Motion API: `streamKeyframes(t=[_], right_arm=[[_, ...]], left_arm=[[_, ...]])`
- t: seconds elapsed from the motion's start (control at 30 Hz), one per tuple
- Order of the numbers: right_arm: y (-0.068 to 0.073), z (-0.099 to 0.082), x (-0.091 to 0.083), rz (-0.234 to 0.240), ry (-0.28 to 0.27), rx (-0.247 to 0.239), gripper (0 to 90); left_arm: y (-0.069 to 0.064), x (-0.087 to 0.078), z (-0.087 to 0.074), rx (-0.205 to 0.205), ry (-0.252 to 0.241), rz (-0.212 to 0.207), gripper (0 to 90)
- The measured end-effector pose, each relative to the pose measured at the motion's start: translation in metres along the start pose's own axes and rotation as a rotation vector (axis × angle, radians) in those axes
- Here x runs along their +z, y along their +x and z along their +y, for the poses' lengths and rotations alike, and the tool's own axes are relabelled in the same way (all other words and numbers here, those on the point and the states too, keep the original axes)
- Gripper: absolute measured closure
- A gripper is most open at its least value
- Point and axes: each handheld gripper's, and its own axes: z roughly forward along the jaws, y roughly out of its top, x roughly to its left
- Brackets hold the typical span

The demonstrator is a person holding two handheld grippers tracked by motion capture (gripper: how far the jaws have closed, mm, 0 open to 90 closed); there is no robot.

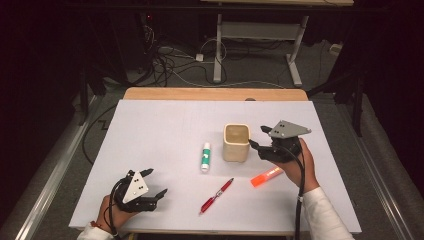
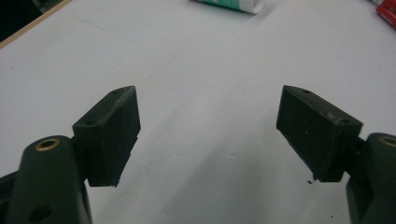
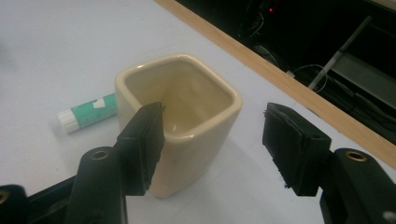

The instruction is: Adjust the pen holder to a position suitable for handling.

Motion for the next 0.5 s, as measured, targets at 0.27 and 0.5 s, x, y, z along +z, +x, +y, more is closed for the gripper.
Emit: streamKeyframes(t=[0.27,0.5], right_arm=[[0.007,-0.017,-0.022,-0.027,-0.076,0.009,35.7],[0.016,-0.037,-0.042,-0.022,-0.122,-0.013,33.3]], left_arm=[[-0.001,0.001,0.0,0.003,0.001,-0.003,20.7],[-0.001,0.001,0.001,0.009,-0.004,-0.004,20.7]])
